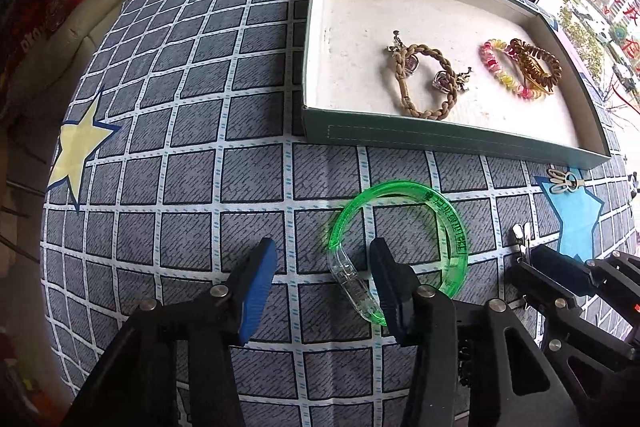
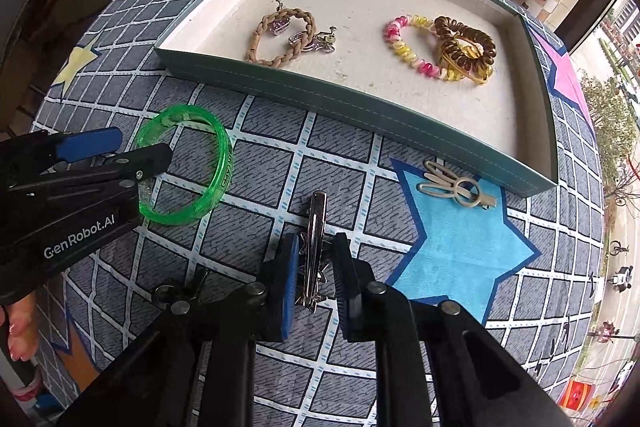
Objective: Organize jewelry
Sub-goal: 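Grasp the green bangle with left tool while right tool grasps the silver hair clip, then lower the green bangle into the tray with left tool while right tool releases the clip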
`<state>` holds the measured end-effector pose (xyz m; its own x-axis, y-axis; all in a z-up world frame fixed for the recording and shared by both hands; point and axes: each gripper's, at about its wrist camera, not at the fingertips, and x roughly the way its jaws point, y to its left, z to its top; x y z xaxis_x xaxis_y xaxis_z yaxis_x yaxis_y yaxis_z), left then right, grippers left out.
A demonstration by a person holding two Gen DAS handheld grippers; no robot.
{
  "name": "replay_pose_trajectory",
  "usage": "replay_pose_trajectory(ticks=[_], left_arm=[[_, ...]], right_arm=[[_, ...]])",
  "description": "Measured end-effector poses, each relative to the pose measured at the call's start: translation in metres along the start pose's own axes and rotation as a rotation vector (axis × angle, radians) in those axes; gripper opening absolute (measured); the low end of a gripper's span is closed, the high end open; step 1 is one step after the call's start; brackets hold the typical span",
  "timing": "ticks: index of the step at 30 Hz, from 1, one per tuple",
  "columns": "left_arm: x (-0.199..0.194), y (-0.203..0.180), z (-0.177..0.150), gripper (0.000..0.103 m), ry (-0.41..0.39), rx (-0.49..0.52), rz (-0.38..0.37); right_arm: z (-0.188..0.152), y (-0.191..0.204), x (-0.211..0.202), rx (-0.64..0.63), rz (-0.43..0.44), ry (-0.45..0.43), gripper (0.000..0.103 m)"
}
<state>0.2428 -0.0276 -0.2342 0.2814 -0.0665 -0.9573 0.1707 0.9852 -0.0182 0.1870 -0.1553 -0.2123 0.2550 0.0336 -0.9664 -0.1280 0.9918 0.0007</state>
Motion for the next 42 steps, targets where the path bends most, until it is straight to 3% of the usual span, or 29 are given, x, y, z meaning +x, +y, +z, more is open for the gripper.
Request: replay_pose_trajectory(ticks=[3,5,7,22,29,42], left_arm=[[-0.001,-0.009,0.003,0.046,0.007,0.013,-0.012],[-0.002,-0.013,0.002,0.028,0.007,0.02,-0.022],[-0.002,-0.018,0.003,0.024,0.008,0.016,-0.036],[-0.047,-0.009,-0.009,0.023,-0.061,-0.038,-0.113],[-0.079,-0.011,0.01,0.023,-0.129,-0.022,-0.136],[-0.077,-0.033,0.065,0.023,-0.176,-0.007,-0.143]], right_arm=[[0.0,-0.004,0.0,0.024,0.025,0.006,0.018],[-0.003,-0.009,-0.002,0.05,0.054,0.008,0.018],[-0.005,-0.016,-0.005,0.08,0.078,0.008,0.018],[-0.016,-0.059,-0.043,0.21,0.209,-0.016,0.018],[-0.006,-0.083,-0.067,0.245,0.235,-0.056,0.018],[0.044,-0.119,-0.075,0.283,0.25,-0.12,0.018]])
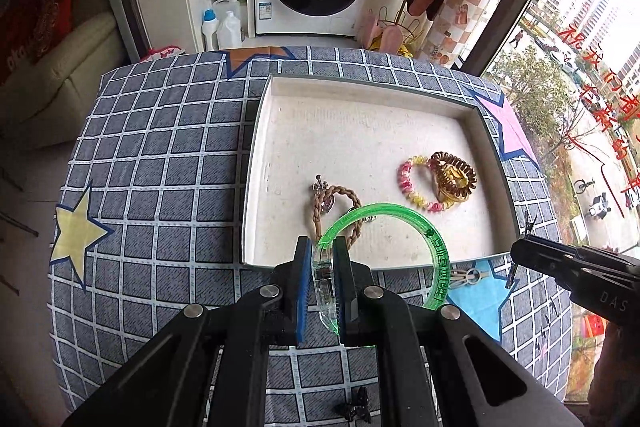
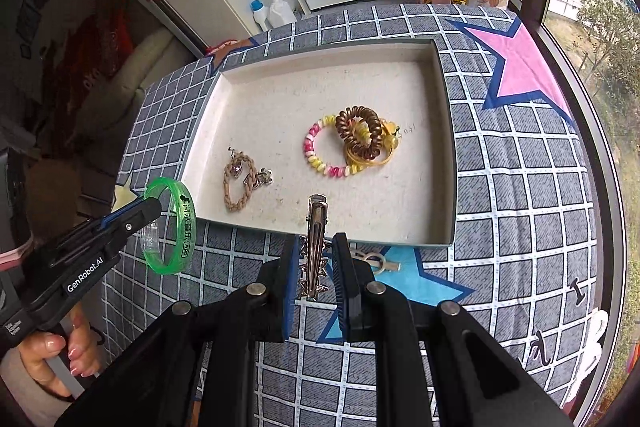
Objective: Organize jewelry
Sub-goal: 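Lower the green bangle into the tray with left tool while right tool releases the clip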
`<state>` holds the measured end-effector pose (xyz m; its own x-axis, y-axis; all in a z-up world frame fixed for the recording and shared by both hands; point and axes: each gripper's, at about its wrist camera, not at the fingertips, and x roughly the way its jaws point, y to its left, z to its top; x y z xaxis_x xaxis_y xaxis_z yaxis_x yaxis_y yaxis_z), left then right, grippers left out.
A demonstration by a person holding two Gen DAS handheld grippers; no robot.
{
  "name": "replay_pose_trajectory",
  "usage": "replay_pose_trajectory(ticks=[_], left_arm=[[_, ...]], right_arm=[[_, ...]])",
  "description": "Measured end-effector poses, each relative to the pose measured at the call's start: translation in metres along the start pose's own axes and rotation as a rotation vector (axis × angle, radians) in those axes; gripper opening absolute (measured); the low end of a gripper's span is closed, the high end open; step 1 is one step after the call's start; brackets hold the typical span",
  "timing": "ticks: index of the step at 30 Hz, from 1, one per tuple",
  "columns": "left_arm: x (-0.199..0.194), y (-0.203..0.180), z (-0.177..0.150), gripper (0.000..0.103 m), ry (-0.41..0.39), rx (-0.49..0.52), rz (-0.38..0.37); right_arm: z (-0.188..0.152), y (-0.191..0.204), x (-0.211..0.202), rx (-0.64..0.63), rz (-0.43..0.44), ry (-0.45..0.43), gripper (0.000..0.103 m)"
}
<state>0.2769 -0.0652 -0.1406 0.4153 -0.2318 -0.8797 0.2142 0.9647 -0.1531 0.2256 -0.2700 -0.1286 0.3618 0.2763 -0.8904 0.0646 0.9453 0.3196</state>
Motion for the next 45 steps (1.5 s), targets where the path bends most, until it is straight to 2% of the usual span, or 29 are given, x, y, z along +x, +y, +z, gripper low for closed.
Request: replay_pose_trajectory(ticks=[12,19,29,45], left_arm=[[0.041,-0.016,0.023,0.023,0.033,-0.009,0.029],[0.063,-0.022,0.027,0.023,0.058,0.029,0.078],[0.081,-0.025,0.034,0.023,0.081,0.035,0.103],[0.097,-0.033,0.031,0.023,0.104,0.081,0.148]], right_arm=[[0.037,-0.012,0.039,0.004,0.008,0.045,0.018],[0.053,-0.016,0.061,-0.027,-0.028,0.059,0.018],[0.071,-0.03,0.073,-0.047,-0.084,0.055,0.018],[0.077,-0.039,0.086,-0.044,-0.081,0.08,0.018]])
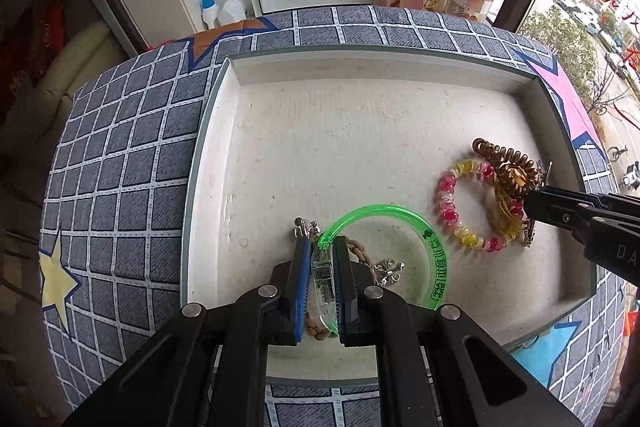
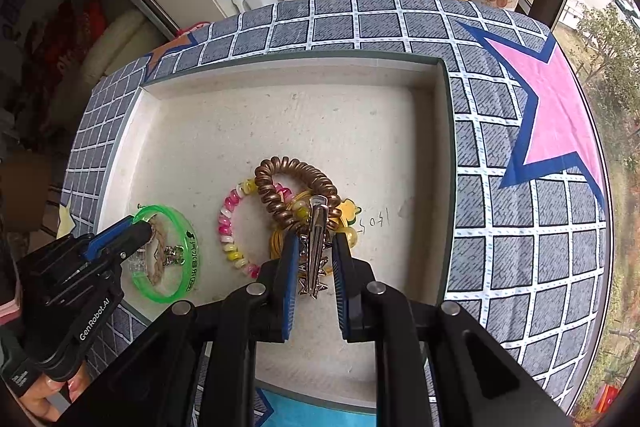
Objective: Organize jewelry
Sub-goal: 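Lower the green bangle into the tray with left tool while right tool releases the clip, then move left tool to the black claw clip while right tool approaches the bunny clip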
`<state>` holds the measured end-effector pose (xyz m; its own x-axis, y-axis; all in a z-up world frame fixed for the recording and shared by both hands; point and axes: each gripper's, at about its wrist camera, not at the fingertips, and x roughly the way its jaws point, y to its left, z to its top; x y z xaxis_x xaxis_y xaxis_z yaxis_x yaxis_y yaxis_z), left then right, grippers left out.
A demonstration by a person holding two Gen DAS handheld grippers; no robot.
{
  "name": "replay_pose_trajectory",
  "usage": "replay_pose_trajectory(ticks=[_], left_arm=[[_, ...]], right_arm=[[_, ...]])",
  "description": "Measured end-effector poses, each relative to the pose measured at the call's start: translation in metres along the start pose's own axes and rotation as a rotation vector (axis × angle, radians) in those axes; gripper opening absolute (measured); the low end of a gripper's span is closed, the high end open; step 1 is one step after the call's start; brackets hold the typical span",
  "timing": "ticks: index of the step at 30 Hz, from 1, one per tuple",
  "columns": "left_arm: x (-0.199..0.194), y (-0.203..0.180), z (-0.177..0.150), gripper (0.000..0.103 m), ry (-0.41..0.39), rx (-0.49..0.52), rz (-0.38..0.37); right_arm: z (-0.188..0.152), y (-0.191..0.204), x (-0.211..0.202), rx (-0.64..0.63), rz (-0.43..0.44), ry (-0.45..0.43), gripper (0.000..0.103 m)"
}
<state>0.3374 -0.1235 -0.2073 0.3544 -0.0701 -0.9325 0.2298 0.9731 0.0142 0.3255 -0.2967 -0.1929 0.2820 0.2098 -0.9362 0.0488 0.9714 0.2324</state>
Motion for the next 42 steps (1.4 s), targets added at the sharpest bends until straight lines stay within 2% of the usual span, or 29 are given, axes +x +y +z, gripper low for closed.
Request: replay_pose_trajectory(ticks=[12,14,16,17,22,25,29,30,31,32,33,34,42], left_arm=[[0.001,-0.003,0.001,0.023,0.008,0.024,0.033],[0.0,-0.004,0.0,0.023,0.009,0.025,0.037],[-0.001,-0.004,0.0,0.024,0.006,0.028,0.042],[-0.002,-0.004,0.0,0.024,0.003,0.03,0.048],[-0.005,-0.001,-0.001,0.024,0.003,0.026,0.049],[-0.008,0.0,-0.002,0.024,-0.009,0.028,0.056],[-0.012,-0.001,-0.001,0.025,-0.023,0.037,0.056],[-0.013,-0.001,-0.001,0.028,-0.026,0.036,0.053],[-0.015,-0.002,-0.001,0.053,-0.032,0.033,0.053],[-0.018,-0.001,-0.002,0.085,-0.046,0.026,0.053],[-0.023,-0.001,-0.002,0.093,-0.073,0.018,0.057],[-0.028,-0.001,-0.002,0.094,-0.099,0.017,0.055],[-0.044,-0.002,0.0,0.094,-0.115,0.014,0.042]], right_arm=[[-0.002,-0.004,0.006,0.016,0.018,0.026,0.019],[-0.003,-0.004,0.007,0.019,0.022,0.037,0.024],[-0.004,-0.004,0.007,0.019,0.026,0.037,0.047],[-0.004,-0.003,0.006,0.019,0.032,0.031,0.051],[-0.006,-0.003,-0.004,0.025,0.055,0.013,0.054],[-0.006,-0.005,-0.012,0.051,0.088,-0.005,0.065],[-0.007,-0.005,-0.02,0.067,0.109,-0.025,0.068],[-0.008,-0.005,-0.022,0.069,0.112,-0.028,0.068],[-0.008,-0.005,-0.024,0.07,0.115,-0.031,0.069],[-0.008,-0.004,-0.025,0.072,0.118,-0.034,0.069],[-0.008,-0.004,-0.026,0.075,0.12,-0.038,0.069],[-0.009,-0.005,-0.028,0.079,0.122,-0.042,0.069],[-0.012,-0.008,-0.038,0.111,0.148,-0.056,0.069]])
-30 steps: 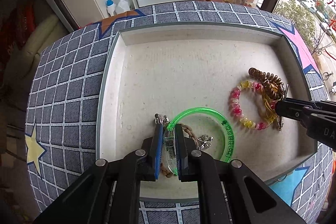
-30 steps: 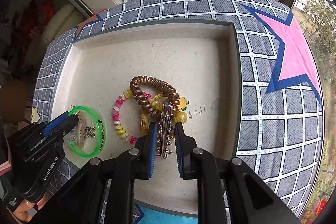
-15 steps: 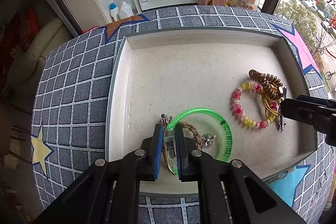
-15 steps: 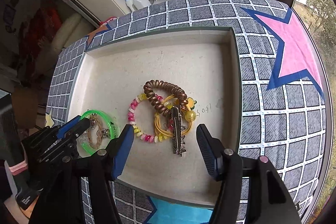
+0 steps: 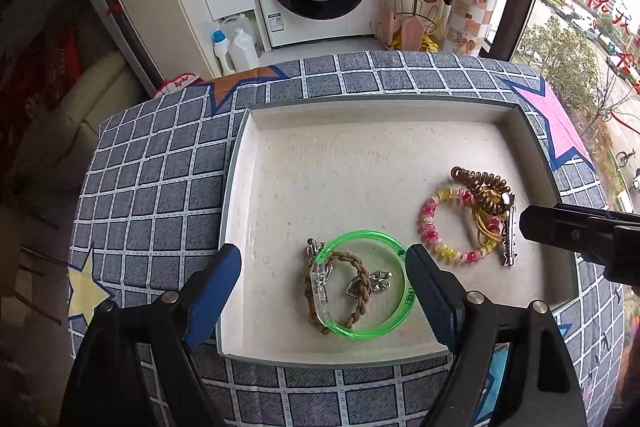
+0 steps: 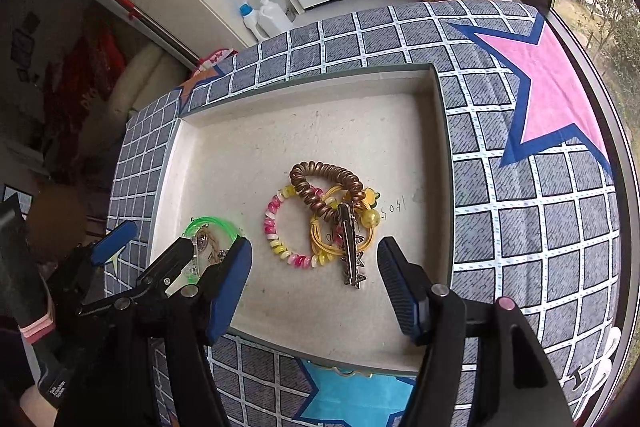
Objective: Organize jewelry
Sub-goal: 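Move left tool to the black claw clip while right tool approaches the bunny clip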
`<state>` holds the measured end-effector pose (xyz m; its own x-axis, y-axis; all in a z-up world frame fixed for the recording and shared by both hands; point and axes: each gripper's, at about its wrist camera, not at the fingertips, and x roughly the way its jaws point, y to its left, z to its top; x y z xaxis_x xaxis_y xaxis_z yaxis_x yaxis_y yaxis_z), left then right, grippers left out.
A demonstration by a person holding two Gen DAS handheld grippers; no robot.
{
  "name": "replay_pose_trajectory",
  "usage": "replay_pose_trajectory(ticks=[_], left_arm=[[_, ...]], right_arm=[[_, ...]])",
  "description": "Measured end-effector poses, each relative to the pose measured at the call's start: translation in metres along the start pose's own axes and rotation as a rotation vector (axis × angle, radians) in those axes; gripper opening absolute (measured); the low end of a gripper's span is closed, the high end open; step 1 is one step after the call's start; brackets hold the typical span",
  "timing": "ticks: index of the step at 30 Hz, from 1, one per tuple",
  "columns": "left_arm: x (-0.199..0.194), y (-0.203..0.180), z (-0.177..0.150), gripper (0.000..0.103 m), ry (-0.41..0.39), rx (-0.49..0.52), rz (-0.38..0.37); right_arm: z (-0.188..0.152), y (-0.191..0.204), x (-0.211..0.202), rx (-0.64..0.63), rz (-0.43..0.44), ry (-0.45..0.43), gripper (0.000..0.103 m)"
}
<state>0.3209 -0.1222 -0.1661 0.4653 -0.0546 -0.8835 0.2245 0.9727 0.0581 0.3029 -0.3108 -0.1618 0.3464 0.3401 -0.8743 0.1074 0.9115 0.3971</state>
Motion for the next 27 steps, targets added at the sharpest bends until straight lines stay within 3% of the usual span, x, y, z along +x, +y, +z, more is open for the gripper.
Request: replay_pose_trajectory(ticks=[2,3,11,14,21,27], left_arm=[[-0.005,0.0,-0.001,0.096,-0.006,0.0,0.008],[-0.007,0.001,-0.002,0.103,-0.007,0.0,0.014],[-0.029,0.008,-0.019,0.103,-0.026,-0.007,0.008],[-0.037,0.012,-0.03,0.103,-0.022,-0.009,0.001],[-0.053,0.024,-0.061,0.103,-0.01,-0.022,0.02],[-0.059,0.04,-0.088,0.103,0.024,-0.06,0.011]], right_arm=[[-0.001,0.0,-0.004,0.005,0.01,-0.008,0.074],[-0.002,0.001,-0.007,0.006,0.017,-0.015,0.082],[-0.017,0.007,-0.021,0.015,0.045,-0.049,0.083],[-0.026,0.011,-0.028,0.004,0.053,-0.074,0.102],[-0.044,0.028,-0.046,-0.062,0.048,-0.122,0.103],[-0.06,0.04,-0.054,-0.076,0.057,-0.105,0.103]])
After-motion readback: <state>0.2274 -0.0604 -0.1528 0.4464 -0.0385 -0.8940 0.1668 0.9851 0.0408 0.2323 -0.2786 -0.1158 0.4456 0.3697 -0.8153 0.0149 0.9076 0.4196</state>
